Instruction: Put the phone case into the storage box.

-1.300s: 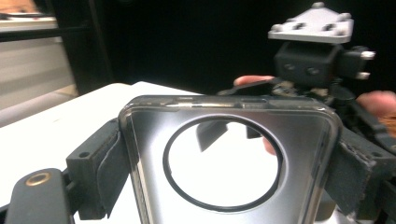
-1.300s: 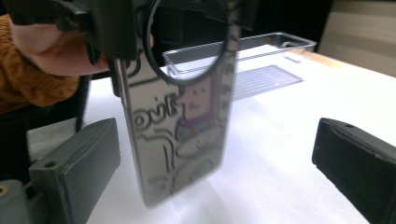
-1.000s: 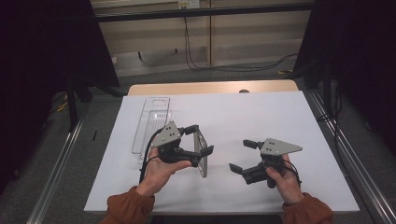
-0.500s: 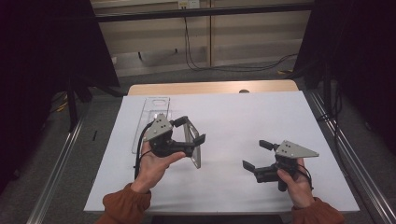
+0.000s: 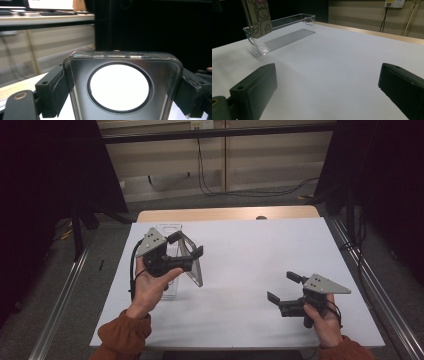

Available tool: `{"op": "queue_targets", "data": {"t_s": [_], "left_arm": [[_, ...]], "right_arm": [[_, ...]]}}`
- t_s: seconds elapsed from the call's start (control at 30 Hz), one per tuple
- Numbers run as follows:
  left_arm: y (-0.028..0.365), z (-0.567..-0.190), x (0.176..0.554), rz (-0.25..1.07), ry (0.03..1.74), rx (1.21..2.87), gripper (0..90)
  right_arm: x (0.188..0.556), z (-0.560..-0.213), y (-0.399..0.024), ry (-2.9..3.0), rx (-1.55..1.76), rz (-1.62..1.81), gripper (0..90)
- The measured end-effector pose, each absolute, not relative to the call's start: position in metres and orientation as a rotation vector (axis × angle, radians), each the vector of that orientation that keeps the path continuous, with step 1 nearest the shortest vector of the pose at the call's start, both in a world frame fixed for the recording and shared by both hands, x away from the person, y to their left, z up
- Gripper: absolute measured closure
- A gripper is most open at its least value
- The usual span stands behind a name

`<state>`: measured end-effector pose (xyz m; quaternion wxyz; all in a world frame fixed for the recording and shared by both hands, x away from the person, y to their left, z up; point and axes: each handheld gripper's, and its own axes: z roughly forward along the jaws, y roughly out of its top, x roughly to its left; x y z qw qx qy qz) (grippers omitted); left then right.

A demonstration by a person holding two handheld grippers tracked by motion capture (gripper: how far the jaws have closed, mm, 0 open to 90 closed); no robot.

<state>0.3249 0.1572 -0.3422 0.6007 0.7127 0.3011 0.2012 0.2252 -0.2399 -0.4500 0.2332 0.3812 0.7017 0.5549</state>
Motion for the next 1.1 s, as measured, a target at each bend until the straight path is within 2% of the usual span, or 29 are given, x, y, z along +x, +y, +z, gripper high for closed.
{"op": "queue_targets", "data": {"t_s": [0.5, 1.1], "left_arm": [[0.186, -0.327, 0.346, 0.588, 0.871, 1.601, 12.8], [0.209, -0.333, 0.377, 0.722, 1.046, 1.566, 12.6]], "right_arm": [[0.222, -0.453, -0.246, 1.905, 1.055, 1.509, 1.7], [0.223, -0.455, -0.245, 1.901, 1.067, 1.518, 1.8]]}}
